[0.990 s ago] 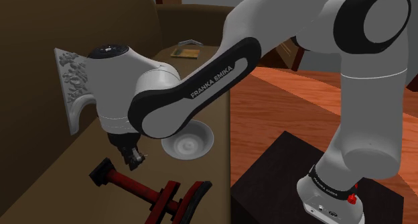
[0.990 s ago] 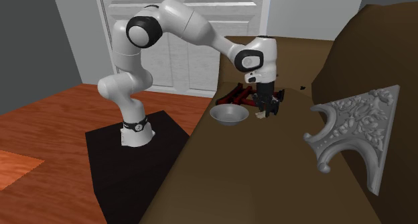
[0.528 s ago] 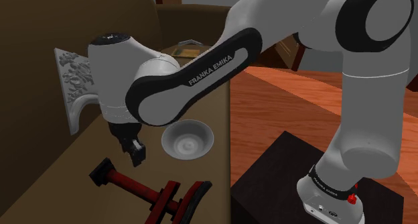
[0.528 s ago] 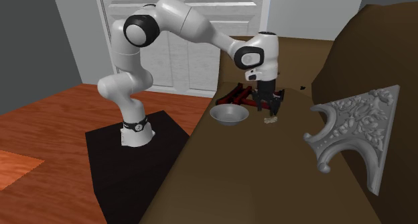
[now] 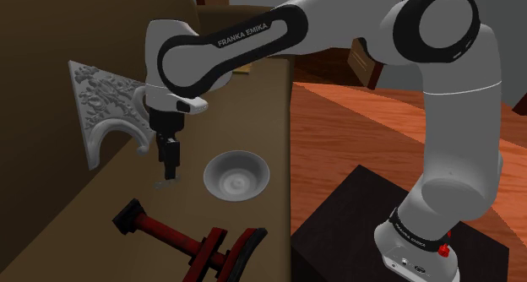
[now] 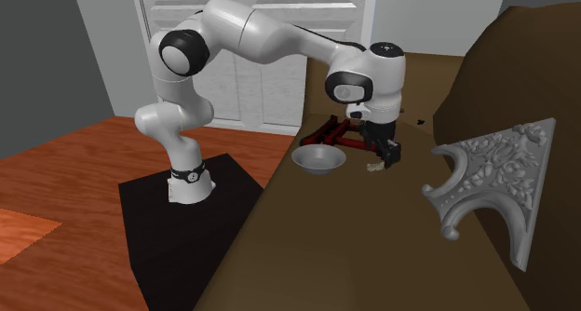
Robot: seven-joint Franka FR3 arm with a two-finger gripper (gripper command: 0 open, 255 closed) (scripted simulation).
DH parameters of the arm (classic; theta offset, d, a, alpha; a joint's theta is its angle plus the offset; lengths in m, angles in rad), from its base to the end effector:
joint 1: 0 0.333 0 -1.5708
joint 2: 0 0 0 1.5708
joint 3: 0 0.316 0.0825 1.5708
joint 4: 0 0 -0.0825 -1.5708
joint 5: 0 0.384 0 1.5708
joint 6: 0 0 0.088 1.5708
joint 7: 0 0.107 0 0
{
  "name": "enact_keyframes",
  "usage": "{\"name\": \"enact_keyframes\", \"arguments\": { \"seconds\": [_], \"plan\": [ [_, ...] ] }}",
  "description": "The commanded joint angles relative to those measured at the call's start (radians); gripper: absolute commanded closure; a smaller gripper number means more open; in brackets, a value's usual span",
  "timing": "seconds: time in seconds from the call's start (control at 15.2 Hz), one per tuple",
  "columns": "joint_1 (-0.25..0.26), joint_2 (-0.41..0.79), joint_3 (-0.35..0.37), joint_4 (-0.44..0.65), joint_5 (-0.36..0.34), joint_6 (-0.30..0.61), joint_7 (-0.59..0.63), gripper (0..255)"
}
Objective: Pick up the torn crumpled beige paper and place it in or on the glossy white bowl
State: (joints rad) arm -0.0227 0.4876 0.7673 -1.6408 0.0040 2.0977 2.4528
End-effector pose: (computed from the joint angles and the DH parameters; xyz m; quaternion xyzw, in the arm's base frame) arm 0.5363 0.4029 0.4092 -0.6172 0.7676 0.1663 0.0458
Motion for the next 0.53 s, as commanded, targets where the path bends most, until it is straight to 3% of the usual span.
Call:
{"name": "enact_keyframes", "arguments": {
  "seconds": [0.0, 0.46],
  "plan": [
    [0.0, 0.01, -0.001, -0.011, 0.004, 0.019, 0.001, 0],
    [0.021, 0.039, -0.012, -0.032, -0.013, 0.068, 0.011, 0]
  ]
}}
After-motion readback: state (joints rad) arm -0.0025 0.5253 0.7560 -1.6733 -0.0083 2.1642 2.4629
